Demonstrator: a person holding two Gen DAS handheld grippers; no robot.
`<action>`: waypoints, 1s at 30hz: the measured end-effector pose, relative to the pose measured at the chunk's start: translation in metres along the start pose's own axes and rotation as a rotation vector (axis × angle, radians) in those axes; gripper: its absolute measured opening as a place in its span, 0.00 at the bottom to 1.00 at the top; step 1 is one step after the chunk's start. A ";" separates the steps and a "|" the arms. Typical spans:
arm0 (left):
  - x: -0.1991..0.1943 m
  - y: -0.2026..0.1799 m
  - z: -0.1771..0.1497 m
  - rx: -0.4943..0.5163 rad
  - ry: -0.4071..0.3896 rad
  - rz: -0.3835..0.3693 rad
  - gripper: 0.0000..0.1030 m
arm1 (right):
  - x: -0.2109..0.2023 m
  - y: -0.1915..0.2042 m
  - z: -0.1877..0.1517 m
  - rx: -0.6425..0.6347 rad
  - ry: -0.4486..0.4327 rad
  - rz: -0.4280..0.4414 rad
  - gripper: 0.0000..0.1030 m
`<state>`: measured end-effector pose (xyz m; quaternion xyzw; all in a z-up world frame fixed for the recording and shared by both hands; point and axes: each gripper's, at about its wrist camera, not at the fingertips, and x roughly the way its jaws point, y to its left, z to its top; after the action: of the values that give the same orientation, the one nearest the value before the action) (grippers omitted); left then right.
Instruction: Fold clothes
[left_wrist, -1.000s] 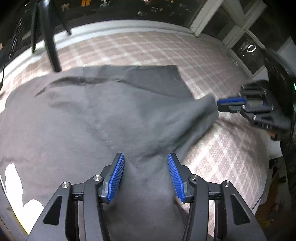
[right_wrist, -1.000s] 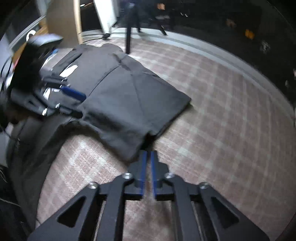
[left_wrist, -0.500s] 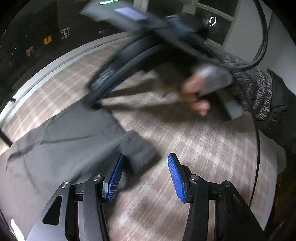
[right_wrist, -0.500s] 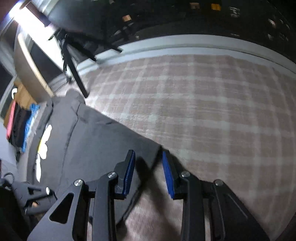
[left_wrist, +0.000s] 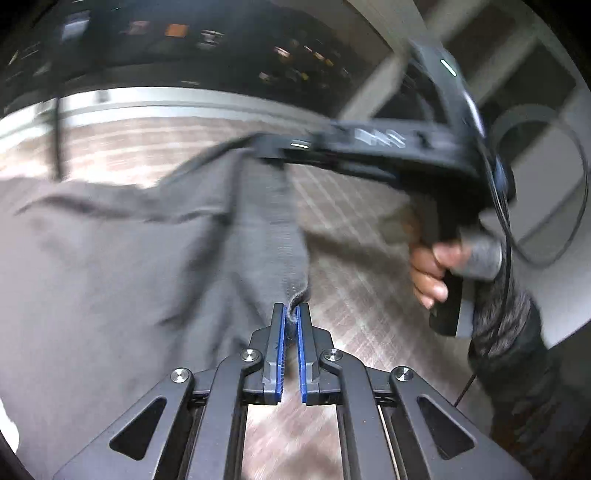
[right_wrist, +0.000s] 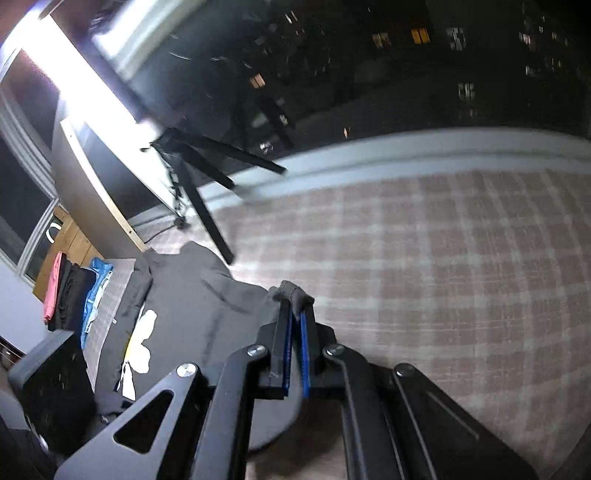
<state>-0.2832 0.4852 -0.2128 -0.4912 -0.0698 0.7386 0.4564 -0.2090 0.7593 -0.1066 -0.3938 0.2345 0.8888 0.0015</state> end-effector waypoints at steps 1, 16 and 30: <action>-0.009 0.007 -0.002 -0.021 -0.018 0.004 0.05 | -0.002 0.011 0.001 -0.018 -0.012 -0.007 0.04; -0.090 0.082 -0.059 -0.274 -0.153 0.057 0.05 | 0.086 0.178 0.016 -0.391 0.072 -0.047 0.04; -0.124 0.129 -0.081 -0.371 -0.103 0.207 0.22 | 0.083 0.212 -0.007 -0.426 0.079 -0.032 0.34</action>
<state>-0.2848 0.2911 -0.2437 -0.5328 -0.1771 0.7802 0.2756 -0.3010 0.5529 -0.0809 -0.4235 0.0349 0.9019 -0.0767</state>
